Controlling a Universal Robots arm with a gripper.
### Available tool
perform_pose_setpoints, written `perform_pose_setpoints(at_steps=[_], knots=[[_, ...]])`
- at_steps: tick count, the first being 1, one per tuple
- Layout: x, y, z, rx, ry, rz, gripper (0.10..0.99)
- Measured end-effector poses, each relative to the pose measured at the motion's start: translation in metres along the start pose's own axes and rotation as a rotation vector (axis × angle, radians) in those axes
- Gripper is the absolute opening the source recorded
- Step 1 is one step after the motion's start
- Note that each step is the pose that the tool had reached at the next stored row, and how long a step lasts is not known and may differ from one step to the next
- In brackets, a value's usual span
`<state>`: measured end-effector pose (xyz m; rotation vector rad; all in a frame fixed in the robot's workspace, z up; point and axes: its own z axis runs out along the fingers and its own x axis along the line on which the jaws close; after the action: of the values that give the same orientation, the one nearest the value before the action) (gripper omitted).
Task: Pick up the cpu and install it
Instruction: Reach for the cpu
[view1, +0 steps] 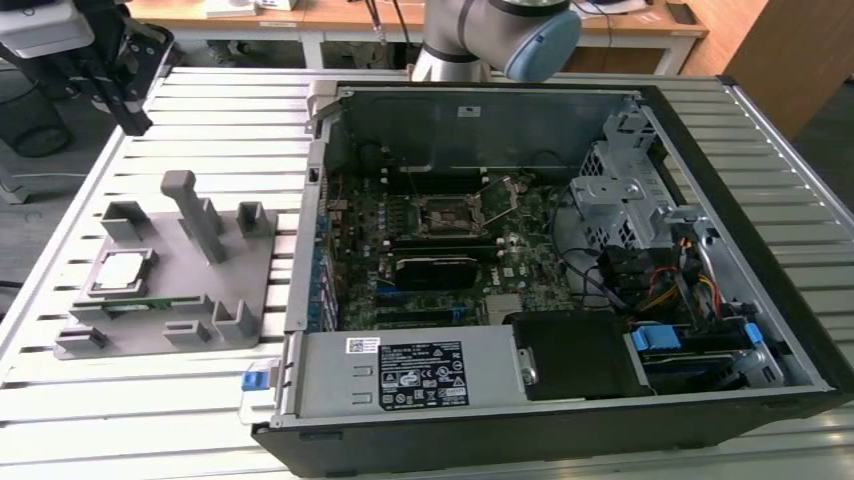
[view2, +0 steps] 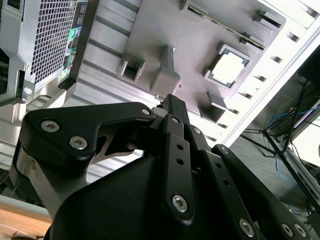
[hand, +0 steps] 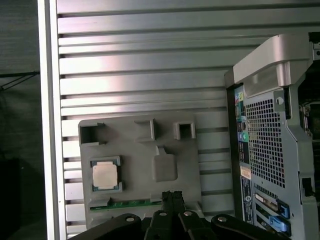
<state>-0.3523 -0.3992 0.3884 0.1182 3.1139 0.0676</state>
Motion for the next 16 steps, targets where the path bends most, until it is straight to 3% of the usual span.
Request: perform_pose_setpoints(at_steps=[5, 8, 13, 16], knots=[[0.0081, -0.0015, 0.0007, 0.0, 0.0005, 0.0, 0.106], [0.0119, -0.0066, 0.0012, 0.0, 0.0009, 0.0, 0.106], [0.012, -0.0117, 0.004, 0.0, 0.0114, -0.021, 0.106], [0.0159, -0.0133, 0.0048, 0.0, 0.0132, -0.03, 0.106]])
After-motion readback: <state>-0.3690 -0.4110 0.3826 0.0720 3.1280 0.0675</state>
